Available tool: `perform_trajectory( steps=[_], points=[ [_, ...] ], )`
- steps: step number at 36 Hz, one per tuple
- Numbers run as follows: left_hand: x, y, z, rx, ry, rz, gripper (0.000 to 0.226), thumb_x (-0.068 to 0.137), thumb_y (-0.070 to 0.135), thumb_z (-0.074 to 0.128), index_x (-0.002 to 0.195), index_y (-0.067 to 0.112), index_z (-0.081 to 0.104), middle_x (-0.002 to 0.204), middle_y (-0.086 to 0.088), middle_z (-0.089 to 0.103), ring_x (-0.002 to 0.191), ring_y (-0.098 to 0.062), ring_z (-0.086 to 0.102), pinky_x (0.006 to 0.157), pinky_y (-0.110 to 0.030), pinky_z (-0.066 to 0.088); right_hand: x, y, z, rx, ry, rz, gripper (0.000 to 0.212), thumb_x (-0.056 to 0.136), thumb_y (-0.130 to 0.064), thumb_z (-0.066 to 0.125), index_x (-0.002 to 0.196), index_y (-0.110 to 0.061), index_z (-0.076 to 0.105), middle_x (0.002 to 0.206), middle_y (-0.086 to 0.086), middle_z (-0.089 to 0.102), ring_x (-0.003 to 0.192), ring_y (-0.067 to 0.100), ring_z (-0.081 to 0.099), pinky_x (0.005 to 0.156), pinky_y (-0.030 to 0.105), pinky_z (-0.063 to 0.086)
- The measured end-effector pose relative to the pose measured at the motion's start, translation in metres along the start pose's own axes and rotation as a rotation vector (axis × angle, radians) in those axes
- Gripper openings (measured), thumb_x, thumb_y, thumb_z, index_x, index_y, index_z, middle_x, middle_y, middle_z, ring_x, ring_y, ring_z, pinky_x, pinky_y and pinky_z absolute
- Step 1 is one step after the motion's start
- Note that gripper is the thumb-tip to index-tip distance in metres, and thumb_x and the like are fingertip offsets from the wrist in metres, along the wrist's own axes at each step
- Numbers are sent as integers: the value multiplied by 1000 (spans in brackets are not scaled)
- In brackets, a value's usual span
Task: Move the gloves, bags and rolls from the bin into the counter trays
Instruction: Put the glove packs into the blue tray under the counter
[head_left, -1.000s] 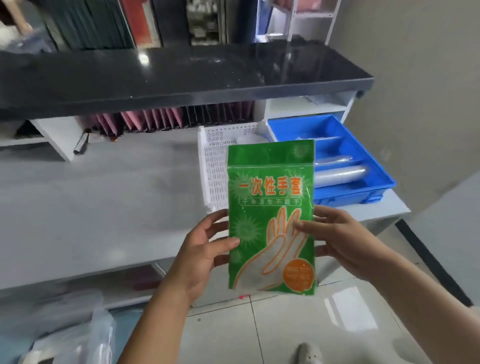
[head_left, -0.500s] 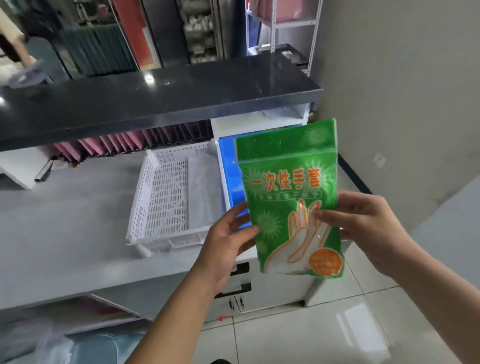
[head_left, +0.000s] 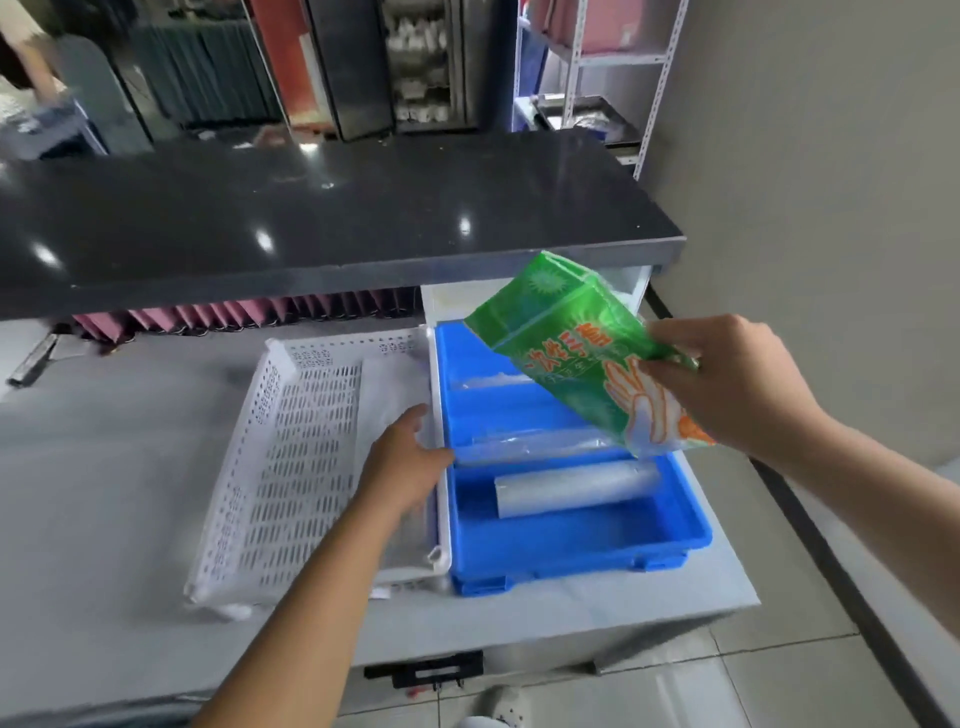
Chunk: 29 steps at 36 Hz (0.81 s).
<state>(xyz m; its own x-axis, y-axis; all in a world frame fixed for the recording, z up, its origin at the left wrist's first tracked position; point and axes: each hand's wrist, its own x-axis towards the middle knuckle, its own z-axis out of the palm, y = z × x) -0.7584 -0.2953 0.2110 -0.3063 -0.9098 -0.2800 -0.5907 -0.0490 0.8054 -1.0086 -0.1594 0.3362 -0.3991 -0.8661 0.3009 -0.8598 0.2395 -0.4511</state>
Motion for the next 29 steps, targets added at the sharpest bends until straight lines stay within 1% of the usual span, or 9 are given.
perform_trajectory(
  steps=[2, 4, 6, 8, 13, 17, 23, 26, 29],
  points=[
    [12, 4, 5, 39, 10, 30, 46, 81, 16, 65, 122, 34, 55, 99, 22, 60, 79, -6, 63, 80, -38, 57, 21, 0, 7, -128, 2, -70, 22, 83, -25, 67, 102, -35, 75, 69, 9, 65, 67, 39, 57, 59, 34, 44],
    [21, 5, 8, 84, 21, 44, 39, 78, 13, 62, 107, 39, 57, 87, 27, 58, 77, -10, 64, 76, -42, 59, 41, 1, 18, -221, 14, -125, 31, 84, -22, 65, 109, -38, 73, 82, 11, 72, 74, 40, 62, 59, 33, 39],
    [28, 2, 11, 128, 34, 37, 37, 76, 13, 58, 106, 34, 63, 92, 19, 69, 76, -16, 68, 70, -41, 60, 58, 3, 30, -286, 23, -190, 34, 85, -20, 64, 114, -37, 72, 93, 10, 75, 80, 40, 66, 61, 34, 38],
    [32, -1, 12, 137, 54, 20, 40, 77, 12, 58, 109, 34, 66, 96, 18, 70, 75, -17, 69, 68, -39, 61, 73, 5, 42, -350, 15, -256, 34, 87, -20, 63, 116, -35, 71, 98, 6, 76, 84, 37, 68, 62, 35, 43],
    [34, -7, 14, 58, 63, -13, 54, 80, 8, 64, 128, 33, 63, 122, 10, 67, 94, -16, 70, 77, -40, 61, 104, 8, 69, -435, -19, -337, 34, 88, -19, 58, 117, -31, 69, 101, 5, 75, 91, 34, 68, 64, 36, 48],
    [36, -4, 17, 98, 81, -32, 52, 81, 9, 68, 127, 33, 63, 104, 18, 66, 79, -11, 69, 70, -35, 61, 123, 13, 97, -459, -72, -391, 37, 87, -13, 58, 120, -27, 68, 103, 4, 74, 95, 33, 65, 64, 36, 47],
    [36, 0, 19, 182, 99, -62, 55, 83, 11, 65, 133, 32, 60, 121, 10, 70, 90, -15, 68, 79, -29, 57, 143, 23, 140, -496, -175, -415, 41, 83, -6, 55, 117, -25, 66, 99, 4, 71, 92, 32, 61, 59, 31, 32],
    [37, 1, 19, 178, 95, -79, 60, 83, 12, 68, 140, 29, 55, 131, 8, 65, 88, -9, 63, 70, -19, 50, 153, 28, 152, -495, -243, -409, 40, 82, -4, 54, 116, -23, 65, 99, 5, 70, 92, 32, 61, 61, 32, 32],
    [39, 2, 20, 157, 100, -96, 62, 83, 11, 70, 141, 27, 55, 132, 8, 64, 89, -5, 61, 58, -7, 41, 160, 33, 161, -485, -303, -400, 41, 82, -5, 54, 116, -24, 65, 98, 6, 70, 92, 32, 62, 62, 32, 31]
  ],
)
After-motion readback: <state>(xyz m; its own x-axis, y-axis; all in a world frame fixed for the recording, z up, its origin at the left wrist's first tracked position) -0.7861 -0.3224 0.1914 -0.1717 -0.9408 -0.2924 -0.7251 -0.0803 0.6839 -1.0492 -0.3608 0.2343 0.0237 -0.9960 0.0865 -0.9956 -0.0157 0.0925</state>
